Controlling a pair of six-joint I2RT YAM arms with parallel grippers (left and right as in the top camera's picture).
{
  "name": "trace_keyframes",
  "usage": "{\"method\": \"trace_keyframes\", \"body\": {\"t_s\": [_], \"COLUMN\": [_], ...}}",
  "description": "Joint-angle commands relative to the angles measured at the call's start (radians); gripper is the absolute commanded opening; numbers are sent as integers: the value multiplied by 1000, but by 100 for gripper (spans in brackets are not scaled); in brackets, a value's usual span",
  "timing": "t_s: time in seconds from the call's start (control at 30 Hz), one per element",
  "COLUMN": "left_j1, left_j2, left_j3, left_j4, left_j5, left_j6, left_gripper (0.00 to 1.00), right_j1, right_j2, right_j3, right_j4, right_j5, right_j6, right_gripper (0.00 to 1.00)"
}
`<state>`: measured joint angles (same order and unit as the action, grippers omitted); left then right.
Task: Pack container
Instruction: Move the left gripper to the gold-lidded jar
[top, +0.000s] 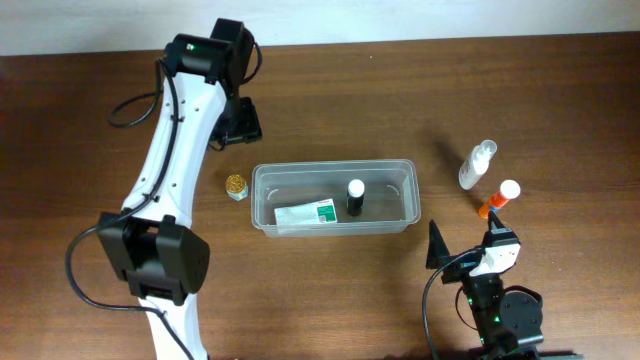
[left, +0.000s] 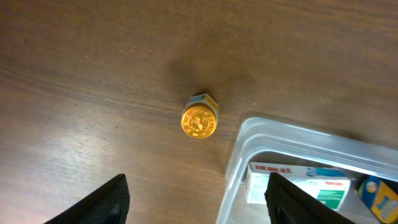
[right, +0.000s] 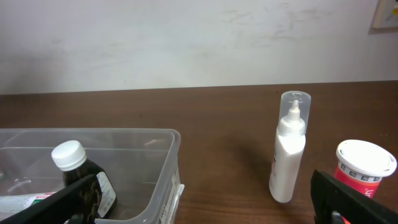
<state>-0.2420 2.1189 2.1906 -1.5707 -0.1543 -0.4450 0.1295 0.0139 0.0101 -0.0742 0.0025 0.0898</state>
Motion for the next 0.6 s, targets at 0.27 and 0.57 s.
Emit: {"method": "trace_keyframes", "body": {"t_s": [0.27, 0.57], "left_j1": [85, 112], "left_j2": [0, 0], "left_j3": [-168, -354], "left_j4": [143, 264], "left_j5": [84, 140], "left_j6": [29, 51], "left_gripper": [76, 75], "right_j1": [-7, -7], "right_j2": [-8, -8], "right_j3": [-5, -5], "right_j4": [-5, -5], "right_j5": [-2, -2], "right_j6": [-5, -5], "right_gripper": [98, 98]}}
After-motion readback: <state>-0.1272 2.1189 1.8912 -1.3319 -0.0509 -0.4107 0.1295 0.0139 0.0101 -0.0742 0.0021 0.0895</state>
